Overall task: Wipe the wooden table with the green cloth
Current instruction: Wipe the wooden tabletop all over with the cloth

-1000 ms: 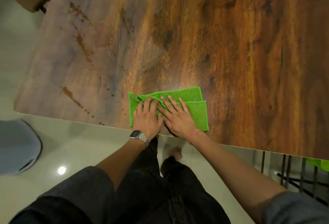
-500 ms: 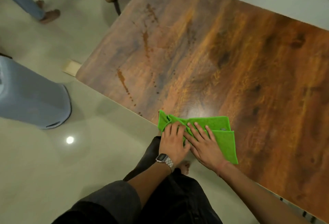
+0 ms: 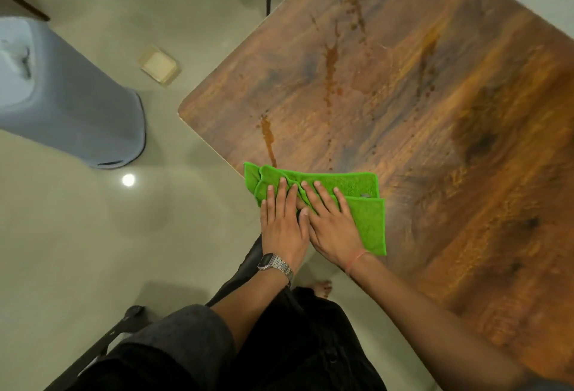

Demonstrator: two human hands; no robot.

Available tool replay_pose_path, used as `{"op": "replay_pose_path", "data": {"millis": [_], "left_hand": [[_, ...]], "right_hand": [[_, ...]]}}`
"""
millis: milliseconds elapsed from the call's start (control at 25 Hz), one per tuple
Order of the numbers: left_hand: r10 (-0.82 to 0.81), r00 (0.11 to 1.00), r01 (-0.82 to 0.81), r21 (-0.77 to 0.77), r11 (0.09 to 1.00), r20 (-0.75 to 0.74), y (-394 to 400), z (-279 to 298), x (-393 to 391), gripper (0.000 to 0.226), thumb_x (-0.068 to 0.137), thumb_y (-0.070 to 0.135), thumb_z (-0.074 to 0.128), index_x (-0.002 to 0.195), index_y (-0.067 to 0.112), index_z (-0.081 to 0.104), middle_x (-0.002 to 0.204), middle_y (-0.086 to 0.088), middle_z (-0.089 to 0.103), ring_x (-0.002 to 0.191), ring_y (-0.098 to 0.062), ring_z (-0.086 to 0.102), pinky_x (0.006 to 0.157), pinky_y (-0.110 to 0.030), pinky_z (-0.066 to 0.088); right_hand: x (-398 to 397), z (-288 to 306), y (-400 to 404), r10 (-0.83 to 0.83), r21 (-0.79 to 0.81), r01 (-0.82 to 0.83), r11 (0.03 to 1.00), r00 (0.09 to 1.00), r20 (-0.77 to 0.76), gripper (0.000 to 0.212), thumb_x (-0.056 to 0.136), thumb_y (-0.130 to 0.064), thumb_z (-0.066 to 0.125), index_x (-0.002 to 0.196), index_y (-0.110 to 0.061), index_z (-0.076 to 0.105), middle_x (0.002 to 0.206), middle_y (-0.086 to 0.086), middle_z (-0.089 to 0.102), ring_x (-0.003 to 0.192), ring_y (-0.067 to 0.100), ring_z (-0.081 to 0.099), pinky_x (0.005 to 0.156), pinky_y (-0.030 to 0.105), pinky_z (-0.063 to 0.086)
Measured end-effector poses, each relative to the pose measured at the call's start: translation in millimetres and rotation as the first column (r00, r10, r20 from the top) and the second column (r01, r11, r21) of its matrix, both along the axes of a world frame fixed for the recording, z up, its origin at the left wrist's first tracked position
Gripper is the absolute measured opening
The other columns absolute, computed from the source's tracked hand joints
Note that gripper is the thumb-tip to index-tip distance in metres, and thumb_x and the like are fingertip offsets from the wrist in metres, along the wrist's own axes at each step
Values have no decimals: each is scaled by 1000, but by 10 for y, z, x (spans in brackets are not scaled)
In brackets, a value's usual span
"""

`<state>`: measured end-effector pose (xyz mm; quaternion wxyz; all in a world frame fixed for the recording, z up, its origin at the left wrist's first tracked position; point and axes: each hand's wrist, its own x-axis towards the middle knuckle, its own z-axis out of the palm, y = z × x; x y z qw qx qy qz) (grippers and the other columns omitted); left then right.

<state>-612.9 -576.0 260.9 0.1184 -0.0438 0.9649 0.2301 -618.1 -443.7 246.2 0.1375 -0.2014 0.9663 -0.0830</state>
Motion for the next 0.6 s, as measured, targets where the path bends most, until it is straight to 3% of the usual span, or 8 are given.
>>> {"op": "replay_pose_path", "data": {"millis": [240,400,600], "left_hand": [[145,989,-146,-28,989,-10,-536,-44,-816,59,94,41,20,149,19,26,161,-2,13,149,-23,3,121,-42,4],[194,980,-198,-81,977,-49,-980,-107,-1485,61,94,45,16,150,24,22,162,0,10,149,-21,0,121,-39,-2],[219,972,-226,-87,970,-84,-1230,-144,-1879,62,94,49,15,150,25,25,161,-1,13,149,-24,3,120,-42,-1]], "right_hand": [[-932,11,-618,91,-33,-91,995,996,9,55,103,-39,23,156,-28,18,165,-1,14,152,23,11,122,51,9],[-1693,-1,-1061,149,-34,-149,988,989,11,56,102,-42,10,157,-29,14,165,-2,10,152,22,6,122,50,5],[-2112,38,-1319,156,2,-156,988,988,2,59,99,-41,7,156,-28,13,166,-1,7,153,22,4,122,50,4]]}}
